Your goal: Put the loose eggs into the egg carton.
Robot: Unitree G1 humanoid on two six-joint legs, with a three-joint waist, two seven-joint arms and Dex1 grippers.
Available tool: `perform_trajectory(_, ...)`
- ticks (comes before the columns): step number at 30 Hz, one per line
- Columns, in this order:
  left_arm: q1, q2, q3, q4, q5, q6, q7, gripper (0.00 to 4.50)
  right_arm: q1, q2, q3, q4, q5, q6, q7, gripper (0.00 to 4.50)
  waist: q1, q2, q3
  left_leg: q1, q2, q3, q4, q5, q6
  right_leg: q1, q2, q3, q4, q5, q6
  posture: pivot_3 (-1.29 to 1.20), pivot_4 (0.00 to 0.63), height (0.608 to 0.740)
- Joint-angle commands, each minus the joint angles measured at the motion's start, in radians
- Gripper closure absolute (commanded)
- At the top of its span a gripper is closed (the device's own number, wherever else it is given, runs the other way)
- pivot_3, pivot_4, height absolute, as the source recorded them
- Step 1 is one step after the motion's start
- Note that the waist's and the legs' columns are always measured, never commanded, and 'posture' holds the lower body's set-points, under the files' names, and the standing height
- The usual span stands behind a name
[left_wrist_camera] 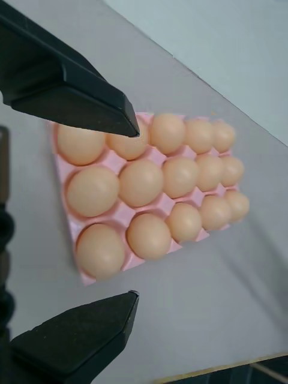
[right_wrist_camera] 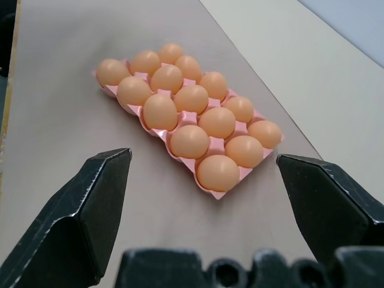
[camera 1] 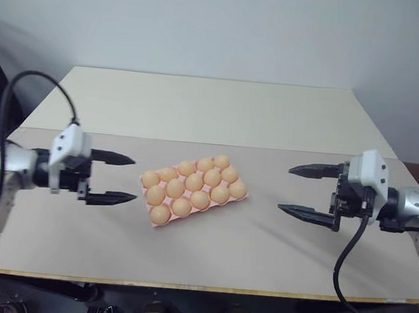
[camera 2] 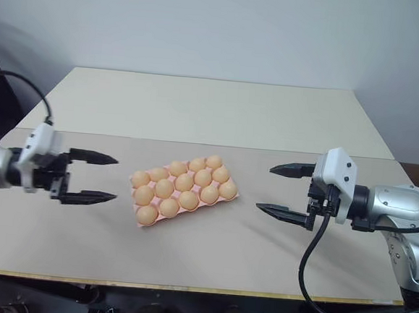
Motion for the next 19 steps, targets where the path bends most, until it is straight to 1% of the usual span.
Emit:
perform_trajectory(1, 0.061, 0.037, 0.121, -0.06, -0.05, 0.04, -0.002, 0.05, -0.023, -0.005, -0.023, 0.004, 0.009, -0.022, 0.008, 0.0, -0.001, 0.0, 0.0, 0.0, 0.0, 0.0, 0.0, 0.0, 0.0, 0.0, 0.0, 0.0, 0.0, 0.0, 0.0, 0.0, 0.15, 0.74)
perform_trajectory(5, 0.162, 0.017, 0.193, -0.148, -0.073, 0.082, 0.04, 0.05, -0.013, 0.003, -0.018, 0.014, 0.002, -0.025, 0.007, 0.0, 0.0, 0.0, 0.0, 0.001, 0.0, 0.0, 0.0, 0.0, 0.0, 0.001, 0.0, 0.0, 0.0, 0.0, 0.0, 0.0, 0.15, 0.74)
perform_trajectory(11, 0.248, -0.025, 0.242, -0.272, -0.125, 0.144, 0.118, 0.05, -0.001, 0.009, -0.014, 0.025, -0.009, -0.033, 0.01, 0.0, -0.002, 0.0, 0.0, 0.0, 0.0, 0.0, 0.0, 0.0, 0.0, 0.0, 0.0, 0.0, 0.0, 0.0, 0.0, 0.0, 0.15, 0.74)
perform_trajectory(19, 0.237, -0.021, 0.201, -0.29, -0.124, 0.138, 0.15, 0.05, -0.019, 0.011, -0.002, 0.042, -0.019, -0.032, 0.008, 0.0, -0.003, 0.0, 0.0, 0.001, 0.0, 0.0, 0.0, 0.0, 0.0, 0.0, 0.0, 0.0, 0.0, 0.0, 0.0, 0.0, 0.15, 0.74)
